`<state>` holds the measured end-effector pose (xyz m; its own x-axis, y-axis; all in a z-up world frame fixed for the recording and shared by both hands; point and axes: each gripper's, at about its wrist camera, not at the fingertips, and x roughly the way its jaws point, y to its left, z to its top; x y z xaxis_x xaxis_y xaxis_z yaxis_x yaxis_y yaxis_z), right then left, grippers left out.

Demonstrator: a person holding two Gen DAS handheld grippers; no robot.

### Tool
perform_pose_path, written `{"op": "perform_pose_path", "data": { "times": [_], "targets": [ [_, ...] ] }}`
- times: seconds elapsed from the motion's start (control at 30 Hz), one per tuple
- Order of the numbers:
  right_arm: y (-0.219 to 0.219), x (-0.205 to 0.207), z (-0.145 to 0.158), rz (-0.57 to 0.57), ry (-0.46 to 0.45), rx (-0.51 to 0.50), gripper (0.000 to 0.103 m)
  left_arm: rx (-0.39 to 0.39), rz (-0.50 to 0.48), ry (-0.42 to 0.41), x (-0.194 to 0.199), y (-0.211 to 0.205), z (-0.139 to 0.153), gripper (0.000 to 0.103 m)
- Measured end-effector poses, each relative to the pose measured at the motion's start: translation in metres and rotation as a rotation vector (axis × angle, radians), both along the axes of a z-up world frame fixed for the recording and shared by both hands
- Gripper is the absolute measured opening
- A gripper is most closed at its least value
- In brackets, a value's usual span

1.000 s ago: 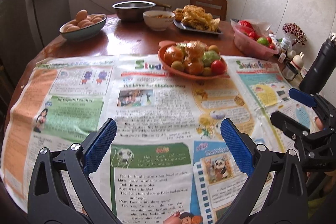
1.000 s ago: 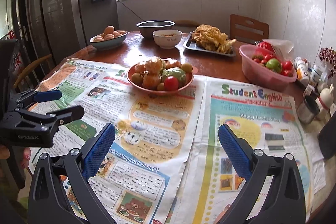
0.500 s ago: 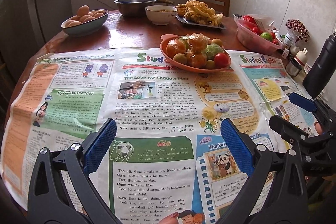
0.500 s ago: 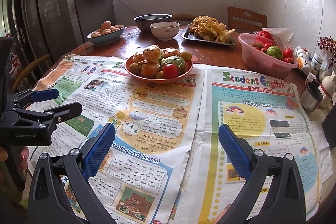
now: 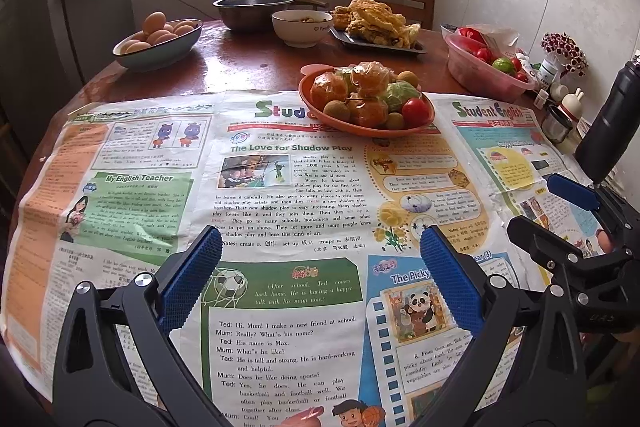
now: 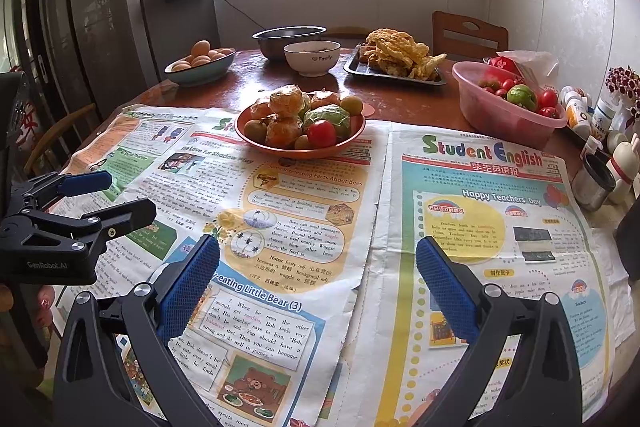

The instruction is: Organize fruits

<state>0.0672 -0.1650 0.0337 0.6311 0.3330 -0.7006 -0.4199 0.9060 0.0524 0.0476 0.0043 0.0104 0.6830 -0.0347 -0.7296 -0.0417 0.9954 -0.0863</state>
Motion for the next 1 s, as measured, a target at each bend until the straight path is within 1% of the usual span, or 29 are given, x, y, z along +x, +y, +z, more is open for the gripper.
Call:
{"op": "perform_pose_path", "data": {
  "times": [1.0],
  "targets": [
    [-0.0007,0.0009,-0.0015,0.002,0.002,-0.004,0.099,0.007,0.000,0.007,0.0016,0.0014,-0.0008,0.093]
  ]
}}
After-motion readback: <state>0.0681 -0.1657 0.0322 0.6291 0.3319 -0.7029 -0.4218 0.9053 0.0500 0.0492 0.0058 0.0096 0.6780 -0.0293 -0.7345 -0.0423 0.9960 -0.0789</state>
